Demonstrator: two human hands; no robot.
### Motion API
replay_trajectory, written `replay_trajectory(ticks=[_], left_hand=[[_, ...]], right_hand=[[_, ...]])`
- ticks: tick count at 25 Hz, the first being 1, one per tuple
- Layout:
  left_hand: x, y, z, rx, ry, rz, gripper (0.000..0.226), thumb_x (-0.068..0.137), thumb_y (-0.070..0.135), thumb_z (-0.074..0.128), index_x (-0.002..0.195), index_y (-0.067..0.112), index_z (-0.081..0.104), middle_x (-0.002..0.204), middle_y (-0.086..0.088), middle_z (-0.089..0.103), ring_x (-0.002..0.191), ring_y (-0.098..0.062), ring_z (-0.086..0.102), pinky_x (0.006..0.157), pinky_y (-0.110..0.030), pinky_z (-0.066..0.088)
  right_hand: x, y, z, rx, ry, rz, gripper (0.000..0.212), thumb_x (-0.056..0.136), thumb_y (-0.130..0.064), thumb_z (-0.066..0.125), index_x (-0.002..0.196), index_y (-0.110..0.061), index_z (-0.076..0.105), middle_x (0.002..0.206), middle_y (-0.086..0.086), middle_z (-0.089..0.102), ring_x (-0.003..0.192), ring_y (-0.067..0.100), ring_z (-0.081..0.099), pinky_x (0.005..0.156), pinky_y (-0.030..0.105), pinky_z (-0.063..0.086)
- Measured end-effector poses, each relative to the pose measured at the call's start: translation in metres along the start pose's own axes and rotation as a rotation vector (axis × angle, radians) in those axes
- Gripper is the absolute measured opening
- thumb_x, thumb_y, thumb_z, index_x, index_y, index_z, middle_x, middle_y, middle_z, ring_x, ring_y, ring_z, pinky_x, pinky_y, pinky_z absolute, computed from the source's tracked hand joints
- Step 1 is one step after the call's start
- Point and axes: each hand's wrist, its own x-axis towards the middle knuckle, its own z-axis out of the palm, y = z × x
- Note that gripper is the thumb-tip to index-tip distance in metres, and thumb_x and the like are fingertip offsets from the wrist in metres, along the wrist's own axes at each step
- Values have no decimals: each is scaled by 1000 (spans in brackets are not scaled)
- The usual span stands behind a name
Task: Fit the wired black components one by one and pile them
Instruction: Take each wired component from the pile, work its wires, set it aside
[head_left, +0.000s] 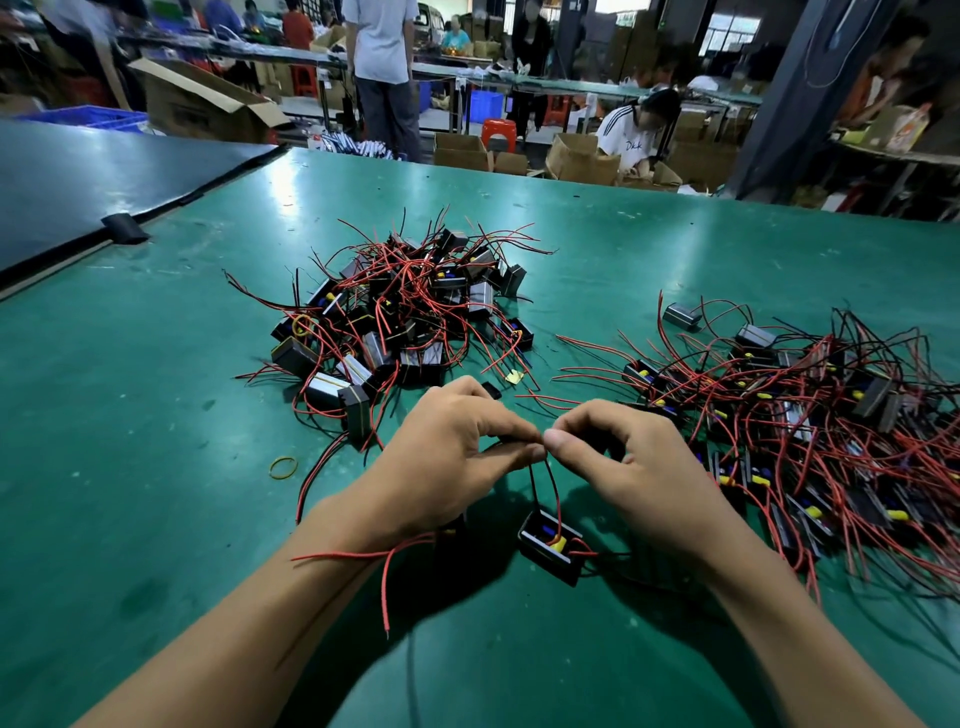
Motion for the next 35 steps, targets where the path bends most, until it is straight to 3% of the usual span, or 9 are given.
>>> replay_trajectory(ticks=[4, 9, 12, 16, 20, 22, 25, 28, 35], left_hand=[[0, 0, 1, 48, 23, 34, 8, 81, 25, 79, 89, 23, 81, 72, 9, 68, 80, -13, 56, 72, -34, 48], [1, 1, 1, -41, 53, -50, 10, 79, 18, 80, 90, 20, 81, 73, 12, 67, 81, -13, 58, 71, -27, 49], [2, -3, 0, -106, 50, -132, 8, 81, 17, 78, 89, 18, 80, 78, 5, 71, 84, -11, 59, 73, -20, 44], [2, -4, -1, -124, 36, -185, 4, 82, 18, 77, 85, 18, 80, 74, 6, 71, 73, -1, 58, 65, -11, 36], [2, -3, -3, -162, 24, -202, 4, 82, 19, 78, 84, 18, 80, 71, 1, 71, 61, 6, 53, 59, -6, 34], [2, -1, -4, -180, 13, -197, 3, 81, 16, 78, 83, 17, 81, 69, -2, 71, 58, 6, 53, 57, -6, 35], [2, 0, -5, -215, 19, -214, 5, 81, 10, 77, 79, 13, 80, 65, -5, 70, 49, 6, 51, 53, -4, 34], [1, 0, -5, -244, 19, -243, 7, 81, 7, 77, 77, 12, 79, 59, 5, 67, 46, 6, 50, 50, -3, 34], [3, -1, -9, -296, -63, -277, 5, 82, 13, 76, 80, 15, 80, 63, 5, 70, 45, 6, 48, 49, -4, 33]], right_hand=[[3, 1, 3, 140, -92, 188, 23, 96, -35, 62, 77, -24, 71, 59, -12, 43, 54, 5, 35, 50, 17, 29], [3, -1, 7, 368, -68, 302, 26, 93, -37, 67, 72, -23, 73, 58, -8, 45, 55, 9, 36, 50, 20, 29], [0, -1, 2, 346, -19, 157, 12, 89, -32, 73, 82, -24, 77, 64, -12, 63, 58, 3, 49, 57, 14, 40], [-2, -1, 4, -51, 137, -163, 1, 87, -25, 76, 86, -25, 77, 76, -16, 67, 67, 3, 59, 63, 15, 43], [-3, 2, 8, -198, 186, -336, 8, 90, -25, 71, 91, -19, 76, 85, -9, 68, 70, 19, 63, 61, 41, 51], [-3, 5, 7, -325, 213, -405, 12, 91, -29, 68, 93, -20, 76, 88, -7, 68, 71, 22, 63, 62, 43, 51], [-4, 6, 11, -326, 217, -439, 10, 93, -26, 67, 95, -19, 74, 92, -7, 68, 77, 21, 64, 66, 44, 51], [-4, 7, 12, -290, 205, -441, 10, 93, -25, 67, 96, -18, 74, 93, -8, 68, 77, 16, 63, 65, 45, 51], [0, 12, 8, -245, 214, -470, 15, 94, -26, 67, 101, -16, 75, 99, -5, 69, 82, 22, 66, 64, 47, 52]])
